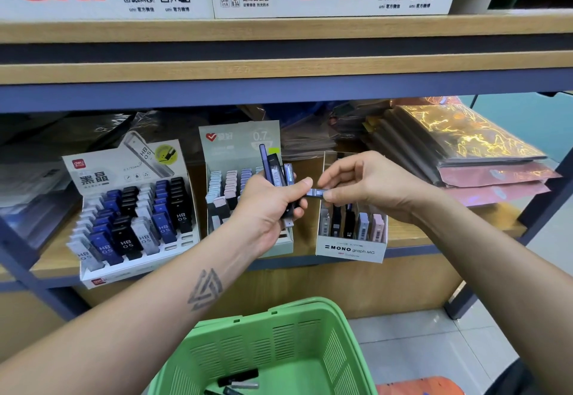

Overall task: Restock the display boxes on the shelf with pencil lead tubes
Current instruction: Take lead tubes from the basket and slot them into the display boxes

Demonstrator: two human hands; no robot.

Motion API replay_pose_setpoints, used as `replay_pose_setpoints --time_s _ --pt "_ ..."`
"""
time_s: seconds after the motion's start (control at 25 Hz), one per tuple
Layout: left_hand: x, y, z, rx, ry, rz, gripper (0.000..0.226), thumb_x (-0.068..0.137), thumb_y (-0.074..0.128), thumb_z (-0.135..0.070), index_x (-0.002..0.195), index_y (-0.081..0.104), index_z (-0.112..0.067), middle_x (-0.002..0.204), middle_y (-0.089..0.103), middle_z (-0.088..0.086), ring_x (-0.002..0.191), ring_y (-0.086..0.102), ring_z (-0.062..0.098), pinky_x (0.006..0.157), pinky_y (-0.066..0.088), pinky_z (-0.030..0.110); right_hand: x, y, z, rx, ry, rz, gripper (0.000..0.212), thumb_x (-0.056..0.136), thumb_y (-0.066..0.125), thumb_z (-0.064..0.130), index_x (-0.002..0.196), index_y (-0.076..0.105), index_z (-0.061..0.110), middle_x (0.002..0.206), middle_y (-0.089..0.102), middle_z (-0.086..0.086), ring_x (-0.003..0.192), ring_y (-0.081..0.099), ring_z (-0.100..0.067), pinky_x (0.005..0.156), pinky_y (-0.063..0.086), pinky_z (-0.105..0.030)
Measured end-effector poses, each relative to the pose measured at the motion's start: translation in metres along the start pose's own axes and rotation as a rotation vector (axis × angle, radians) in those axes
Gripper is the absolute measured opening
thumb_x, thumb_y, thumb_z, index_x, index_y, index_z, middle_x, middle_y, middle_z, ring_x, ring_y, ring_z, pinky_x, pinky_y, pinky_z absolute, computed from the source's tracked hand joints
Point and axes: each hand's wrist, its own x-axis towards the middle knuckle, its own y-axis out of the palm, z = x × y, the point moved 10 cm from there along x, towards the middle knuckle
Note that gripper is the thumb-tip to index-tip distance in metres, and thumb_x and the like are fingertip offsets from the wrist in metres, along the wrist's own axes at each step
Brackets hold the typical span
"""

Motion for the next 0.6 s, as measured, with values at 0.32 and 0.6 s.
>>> replay_pose_setpoints --time_s 0.32,0.6 --pt "0.003 0.001 -0.006 0.116 0.067 -0.050 0.041 0.085 0.077 -0.002 0.116 0.055 0.015 0.071 0.064 0.015 0.051 0.057 0.017 0.042 0.041 0.024 0.001 0.011 0.032 -0.424 -0.198 -0.057 0.030 0.080 0.085 0.025 0.108 0.075 0.019 0.093 0.075 0.007 0.089 0.070 -0.005 0.081 0.057 -0.023" --pt "0.005 0.002 -0.001 0.058 0.044 -0.051 0.017 0.092 0.070 -0.005 0.098 0.061 0.008 0.074 0.064 0.016 0.052 0.055 0.018 0.041 0.040 0.022 0.008 -0.007 0.010 -0.294 -0.065 -0.186 0.019 0.103 0.053 0.008 0.118 0.064 0.009 0.090 0.076 -0.007 0.084 0.076 -0.015 0.083 0.061 -0.035"
